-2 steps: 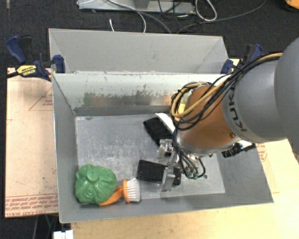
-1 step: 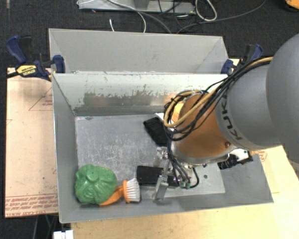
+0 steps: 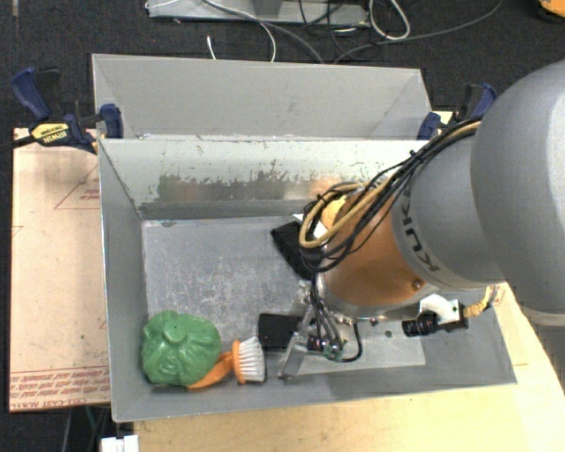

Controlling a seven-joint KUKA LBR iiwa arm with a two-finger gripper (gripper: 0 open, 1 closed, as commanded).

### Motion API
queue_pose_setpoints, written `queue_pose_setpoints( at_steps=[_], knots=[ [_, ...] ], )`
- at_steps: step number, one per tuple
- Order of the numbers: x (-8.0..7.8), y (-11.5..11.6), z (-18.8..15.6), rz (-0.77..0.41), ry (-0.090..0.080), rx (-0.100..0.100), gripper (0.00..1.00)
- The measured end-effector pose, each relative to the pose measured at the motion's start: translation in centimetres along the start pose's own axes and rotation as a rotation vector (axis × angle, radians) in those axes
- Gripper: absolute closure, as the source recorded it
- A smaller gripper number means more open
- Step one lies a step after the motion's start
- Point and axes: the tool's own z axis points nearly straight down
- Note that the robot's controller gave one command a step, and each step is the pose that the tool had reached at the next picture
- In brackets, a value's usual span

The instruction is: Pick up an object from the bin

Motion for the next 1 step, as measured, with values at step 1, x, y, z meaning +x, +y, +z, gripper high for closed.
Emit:
queue_pose_setpoints(
  at_steps=[1],
  knots=[
    [-0.36,1.47,-0.22,-0.173,0.004,0.000,1.00]
  ],
)
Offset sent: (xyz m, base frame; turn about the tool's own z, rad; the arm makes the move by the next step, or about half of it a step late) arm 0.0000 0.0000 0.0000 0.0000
